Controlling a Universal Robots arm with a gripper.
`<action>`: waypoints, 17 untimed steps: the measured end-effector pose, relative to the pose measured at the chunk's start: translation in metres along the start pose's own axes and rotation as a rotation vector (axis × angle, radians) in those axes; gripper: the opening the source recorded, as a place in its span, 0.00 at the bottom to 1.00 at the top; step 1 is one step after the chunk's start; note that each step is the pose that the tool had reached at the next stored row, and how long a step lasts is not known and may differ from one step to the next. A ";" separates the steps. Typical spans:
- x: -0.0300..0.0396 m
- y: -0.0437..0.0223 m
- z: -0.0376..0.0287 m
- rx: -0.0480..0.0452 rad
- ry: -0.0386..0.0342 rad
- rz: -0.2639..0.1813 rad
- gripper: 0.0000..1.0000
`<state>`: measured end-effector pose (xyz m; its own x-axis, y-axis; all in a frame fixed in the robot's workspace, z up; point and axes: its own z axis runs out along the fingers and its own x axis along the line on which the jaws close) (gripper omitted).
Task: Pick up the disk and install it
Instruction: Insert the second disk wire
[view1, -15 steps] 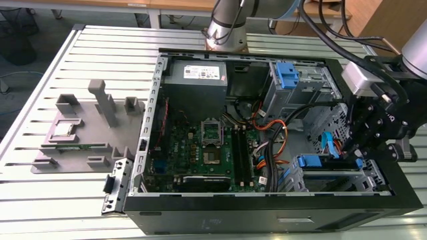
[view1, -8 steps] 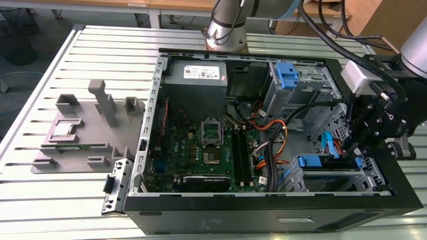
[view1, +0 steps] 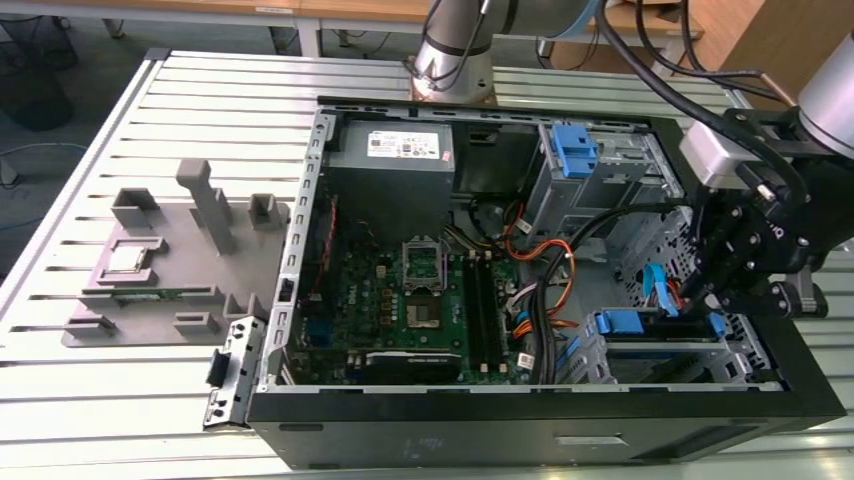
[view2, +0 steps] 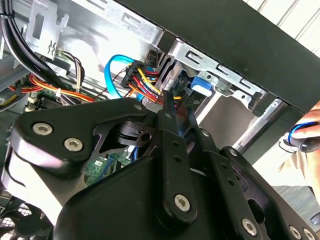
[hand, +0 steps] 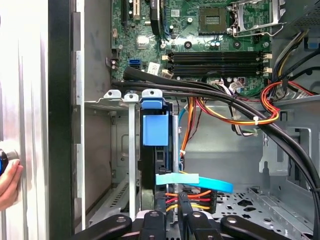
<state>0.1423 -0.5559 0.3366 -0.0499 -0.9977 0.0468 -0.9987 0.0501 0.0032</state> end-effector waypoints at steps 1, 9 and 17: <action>0.0000 0.0000 0.0001 0.0000 -0.0003 0.000 0.24; -0.0001 0.0000 0.0023 -0.0001 -0.0016 0.000 0.24; -0.0001 0.0000 0.0035 -0.0001 -0.0029 0.000 0.24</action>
<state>0.1423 -0.5559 0.3331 -0.0499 -0.9978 0.0439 -0.9987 0.0501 0.0034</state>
